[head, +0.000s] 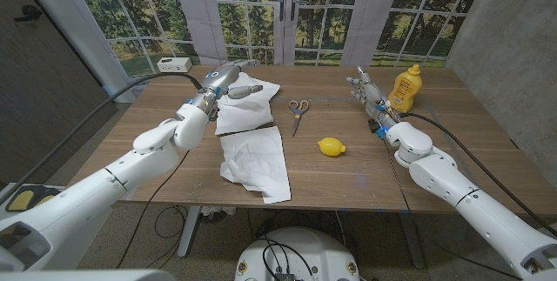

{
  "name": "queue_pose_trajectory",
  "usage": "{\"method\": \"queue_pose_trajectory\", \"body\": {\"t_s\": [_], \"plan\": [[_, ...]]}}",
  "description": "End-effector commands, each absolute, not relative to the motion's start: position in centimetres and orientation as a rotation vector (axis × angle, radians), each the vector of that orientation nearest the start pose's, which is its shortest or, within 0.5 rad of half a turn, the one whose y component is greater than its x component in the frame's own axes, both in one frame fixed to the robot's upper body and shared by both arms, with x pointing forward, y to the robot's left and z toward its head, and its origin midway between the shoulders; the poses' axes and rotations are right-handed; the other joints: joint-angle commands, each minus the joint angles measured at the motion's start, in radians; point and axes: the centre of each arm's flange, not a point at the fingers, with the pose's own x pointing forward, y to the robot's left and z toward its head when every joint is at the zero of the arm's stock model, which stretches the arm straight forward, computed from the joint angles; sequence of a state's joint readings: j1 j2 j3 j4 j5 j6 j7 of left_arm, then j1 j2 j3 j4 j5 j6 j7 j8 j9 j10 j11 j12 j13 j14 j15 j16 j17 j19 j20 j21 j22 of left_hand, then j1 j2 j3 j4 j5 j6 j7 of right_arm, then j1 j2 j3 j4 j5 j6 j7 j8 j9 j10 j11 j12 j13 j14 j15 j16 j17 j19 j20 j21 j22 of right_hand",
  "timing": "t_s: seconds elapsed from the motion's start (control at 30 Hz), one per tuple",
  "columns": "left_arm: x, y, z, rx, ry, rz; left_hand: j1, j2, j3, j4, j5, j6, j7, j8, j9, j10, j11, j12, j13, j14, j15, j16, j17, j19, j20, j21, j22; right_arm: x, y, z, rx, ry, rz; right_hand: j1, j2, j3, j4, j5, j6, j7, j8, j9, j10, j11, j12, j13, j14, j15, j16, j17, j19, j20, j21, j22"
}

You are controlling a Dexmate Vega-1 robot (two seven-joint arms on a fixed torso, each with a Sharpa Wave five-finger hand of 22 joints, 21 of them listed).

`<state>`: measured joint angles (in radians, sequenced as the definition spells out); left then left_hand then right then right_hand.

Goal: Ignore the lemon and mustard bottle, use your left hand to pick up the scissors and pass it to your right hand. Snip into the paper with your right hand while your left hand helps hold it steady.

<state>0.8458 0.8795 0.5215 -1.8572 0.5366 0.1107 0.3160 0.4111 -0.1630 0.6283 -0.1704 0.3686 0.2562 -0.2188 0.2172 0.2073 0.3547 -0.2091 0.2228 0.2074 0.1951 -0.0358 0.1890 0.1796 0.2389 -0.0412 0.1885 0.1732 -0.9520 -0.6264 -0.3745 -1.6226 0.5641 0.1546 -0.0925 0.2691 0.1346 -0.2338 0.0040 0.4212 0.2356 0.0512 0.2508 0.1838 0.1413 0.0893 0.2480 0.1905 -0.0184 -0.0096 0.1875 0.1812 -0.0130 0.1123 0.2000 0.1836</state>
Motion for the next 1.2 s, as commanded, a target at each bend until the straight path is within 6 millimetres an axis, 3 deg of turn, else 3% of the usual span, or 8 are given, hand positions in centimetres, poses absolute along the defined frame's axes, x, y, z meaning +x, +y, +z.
{"method": "queue_pose_trajectory", "body": {"t_s": [0.03,0.23,0.57,0.6,0.63,0.77,0.97,1.2], "plan": [[55.7,22.8,6.5,1.474,-0.948,0.212,0.01,-0.011,-0.013,0.003,0.015,0.06,0.0,0.027,0.006,0.013,-0.004,0.009,0.01,0.009,-0.175,0.004,0.005,-0.002,-0.083,0.005,0.003,60.9,-26.0,-0.8,-0.117,-0.598,0.253,0.006,0.001,0.006,0.001,0.0,0.0,0.0,-0.004,0.004,0.007,0.001,0.006,0.003,-0.006,-0.006,-0.004,0.003,-0.003,-0.008,0.002,0.005],[56.1,22.3,6.9,1.489,-0.948,0.182,0.018,-0.016,-0.051,0.006,0.044,0.228,0.0,0.078,0.008,0.003,-0.003,0.002,0.022,0.004,-0.175,0.002,0.008,-0.005,-0.083,0.006,0.004,61.2,-26.1,-0.9,-0.113,-0.597,0.257,0.007,0.001,0.007,0.001,-0.001,0.008,0.003,-0.003,0.004,0.006,0.002,0.005,0.002,-0.008,-0.003,-0.004,0.003,-0.004,-0.009,0.002,0.005],[56.7,20.9,7.6,1.578,-0.965,0.136,-0.024,-0.026,-0.118,0.012,0.06,0.192,0.0,0.044,0.002,-0.05,0.017,-0.02,0.005,-0.052,-0.177,-0.012,-0.001,-0.01,-0.106,0.004,0.003,61.3,-26.3,-0.8,-0.112,-0.599,0.248,0.01,0.003,0.011,0.001,-0.003,0.017,0.006,-0.008,0.004,0.014,-0.016,0.006,0.002,-0.006,-0.028,-0.003,0.001,-0.002,-0.014,0.003,0.005],[56.7,20.8,7.7,1.591,-0.967,0.119,-0.025,-0.025,-0.119,0.012,0.061,0.191,0.0,0.043,0.002,-0.052,0.016,-0.021,0.004,-0.053,-0.177,-0.012,-0.001,-0.011,-0.105,0.004,0.003,61.3,-26.3,-0.8,-0.112,-0.599,0.246,0.01,0.003,0.011,0.001,-0.003,0.017,0.005,-0.008,0.004,0.014,-0.017,0.006,0.002,-0.006,-0.029,-0.003,0.001,-0.002,-0.014,0.003,0.005],[56.8,20.8,7.9,1.597,-0.965,0.087,0.003,0.023,-0.102,0.012,0.077,0.2,-0.003,0.041,0.002,-0.05,0.016,-0.018,0.0,-0.054,-0.185,-0.009,-0.002,-0.012,-0.105,0.005,0.003,61.3,-26.3,-0.8,-0.109,-0.599,0.246,0.011,0.003,0.011,0.0,-0.004,0.017,0.005,-0.008,0.004,0.014,-0.018,0.006,0.002,-0.006,-0.03,-0.003,0.001,-0.002,-0.015,0.003,0.005],[56.9,20.4,8.2,1.636,-0.963,0.061,0.05,0.049,-0.079,0.005,0.097,0.198,-0.003,0.031,-0.001,-0.034,0.002,-0.012,-0.006,-0.061,-0.182,-0.009,-0.003,-0.015,-0.107,0.004,0.002,61.2,-26.4,-0.7,-0.106,-0.596,0.242,0.011,0.003,0.012,0.0,-0.004,0.018,0.006,-0.01,0.004,0.016,-0.019,0.006,0.002,-0.006,-0.028,-0.003,0.001,-0.001,-0.015,0.003,0.005],[56.8,19.4,8.6,1.754,-0.959,0.072,0.086,0.022,-0.08,0.0,0.11,0.142,-0.002,0.0,-0.003,-0.073,0.011,-0.024,-0.01,-0.086,-0.179,-0.013,-0.004,-0.023,-0.115,0.002,0.001,61.2,-26.9,-0.7,-0.107,-0.599,0.233,0.012,0.003,0.013,0.0,-0.005,0.02,0.009,-0.011,0.004,0.017,-0.017,0.006,0.002,-0.007,-0.028,-0.003,0.001,-0.001,-0.016,0.004,0.005],[57.0,18.4,8.7,1.855,-0.97,0.075,0.094,0.001,-0.09,0.0,0.116,0.125,-0.002,-0.006,-0.001,-0.094,0.005,-0.027,-0.01,-0.098,-0.179,-0.013,-0.003,-0.03,-0.117,0.0,0.0,61.2,-27.2,-0.8,-0.104,-0.599,0.231,0.013,0.002,0.014,0.0,-0.005,0.021,0.01,-0.014,0.004,0.017,-0.018,0.006,0.002,-0.006,-0.026,-0.003,0.001,0.0,-0.016,0.004,0.005]]}}
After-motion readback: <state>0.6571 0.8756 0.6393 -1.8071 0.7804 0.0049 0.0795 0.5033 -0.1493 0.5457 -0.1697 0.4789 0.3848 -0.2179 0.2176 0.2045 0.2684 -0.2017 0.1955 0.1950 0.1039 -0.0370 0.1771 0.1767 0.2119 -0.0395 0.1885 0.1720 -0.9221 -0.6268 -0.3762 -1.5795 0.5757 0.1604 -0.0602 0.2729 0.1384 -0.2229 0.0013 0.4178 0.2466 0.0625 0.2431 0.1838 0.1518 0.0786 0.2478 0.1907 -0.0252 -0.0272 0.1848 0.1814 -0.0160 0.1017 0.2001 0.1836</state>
